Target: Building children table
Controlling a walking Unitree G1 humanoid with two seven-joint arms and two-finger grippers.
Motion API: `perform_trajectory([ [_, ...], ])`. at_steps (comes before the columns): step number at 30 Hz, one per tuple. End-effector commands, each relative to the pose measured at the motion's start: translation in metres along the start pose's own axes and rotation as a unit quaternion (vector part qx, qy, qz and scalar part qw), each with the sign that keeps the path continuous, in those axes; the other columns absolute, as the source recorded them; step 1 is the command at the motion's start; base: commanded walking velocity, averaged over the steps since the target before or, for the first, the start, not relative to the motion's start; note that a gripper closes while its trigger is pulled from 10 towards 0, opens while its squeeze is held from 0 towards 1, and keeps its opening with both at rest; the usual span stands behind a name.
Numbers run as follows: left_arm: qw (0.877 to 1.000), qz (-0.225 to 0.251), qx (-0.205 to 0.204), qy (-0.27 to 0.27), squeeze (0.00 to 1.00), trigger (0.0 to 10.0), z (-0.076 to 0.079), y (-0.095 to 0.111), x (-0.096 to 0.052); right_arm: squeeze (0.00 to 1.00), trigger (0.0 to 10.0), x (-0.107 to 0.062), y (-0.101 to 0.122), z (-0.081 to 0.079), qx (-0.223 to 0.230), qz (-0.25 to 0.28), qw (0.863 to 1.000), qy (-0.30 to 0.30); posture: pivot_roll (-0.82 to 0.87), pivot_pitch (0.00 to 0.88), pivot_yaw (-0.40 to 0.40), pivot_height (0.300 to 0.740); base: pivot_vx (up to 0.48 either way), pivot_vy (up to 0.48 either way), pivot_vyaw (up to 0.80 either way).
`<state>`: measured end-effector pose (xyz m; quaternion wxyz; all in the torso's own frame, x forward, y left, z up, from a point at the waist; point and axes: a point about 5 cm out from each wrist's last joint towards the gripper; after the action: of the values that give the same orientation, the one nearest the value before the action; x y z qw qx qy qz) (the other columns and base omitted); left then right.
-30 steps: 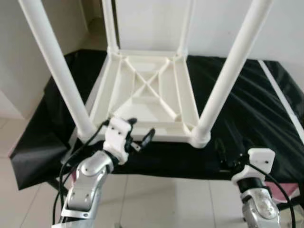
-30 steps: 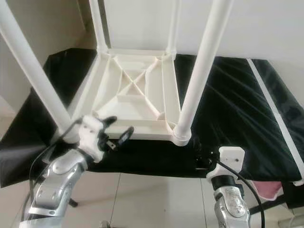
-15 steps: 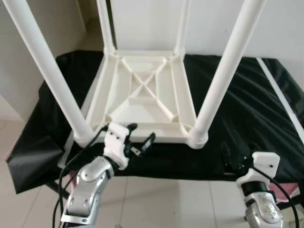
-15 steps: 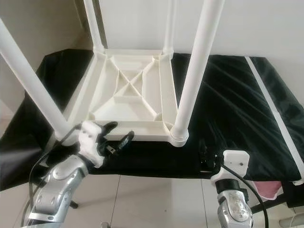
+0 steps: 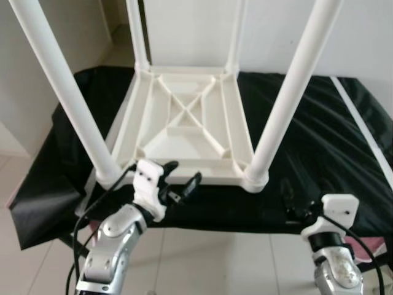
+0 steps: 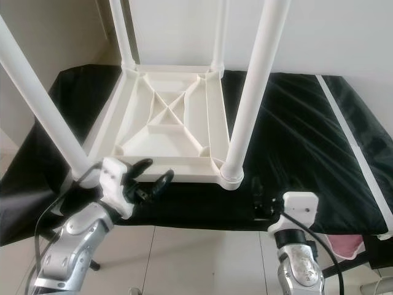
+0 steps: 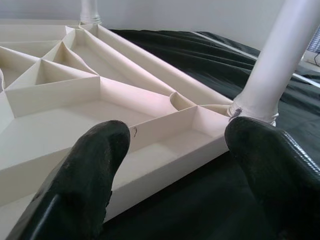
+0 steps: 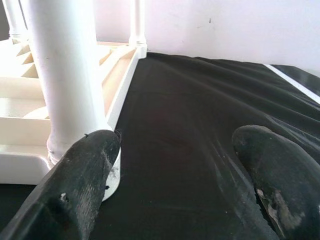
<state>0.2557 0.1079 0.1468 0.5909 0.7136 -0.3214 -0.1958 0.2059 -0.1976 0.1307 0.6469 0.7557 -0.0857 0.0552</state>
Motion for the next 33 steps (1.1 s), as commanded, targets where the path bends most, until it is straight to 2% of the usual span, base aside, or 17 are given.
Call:
perform_trajectory([
  [1, 0.999, 0.017, 0.000, -0.043, 0.00, 10.0, 0.0053, 0.0036, -0.0013, 0.00, 10.0, -0.0010, 0.0011, -0.0016, -0.001, 0.002, 1.000, 0.003, -0.06, 0.049, -0.006, 0.740, 0.000, 0.000, 0.00],
  [26, 0.999, 0.011, -0.015, -0.036, 0.00, 10.0, 0.0068, 0.0026, -0.0053, 0.00, 10.0, 0.0004, 0.0009, -0.0030, 0.001, 0.000, 1.000, 0.002, -0.06, 0.062, -0.008, 0.740, 0.000, 0.000, 0.00],
  [33, 0.999, 0.010, -0.015, -0.038, 0.00, 10.0, 0.0069, 0.0026, -0.0056, 0.00, 10.0, -0.0001, 0.0001, -0.0033, 0.002, 0.000, 1.000, 0.000, -0.06, 0.062, -0.004, 0.740, -0.206, 0.000, 0.00],
])
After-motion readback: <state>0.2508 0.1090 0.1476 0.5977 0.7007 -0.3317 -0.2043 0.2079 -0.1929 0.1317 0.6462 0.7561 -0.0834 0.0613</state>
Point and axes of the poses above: a point about 5 cm out from each wrist's last joint towards the gripper, its own x axis pointing out of the wrist towards the gripper, its own y axis along the axis of the wrist's last joint, z = x × y, and after that the axes turned 14 degrees about x, right-handed
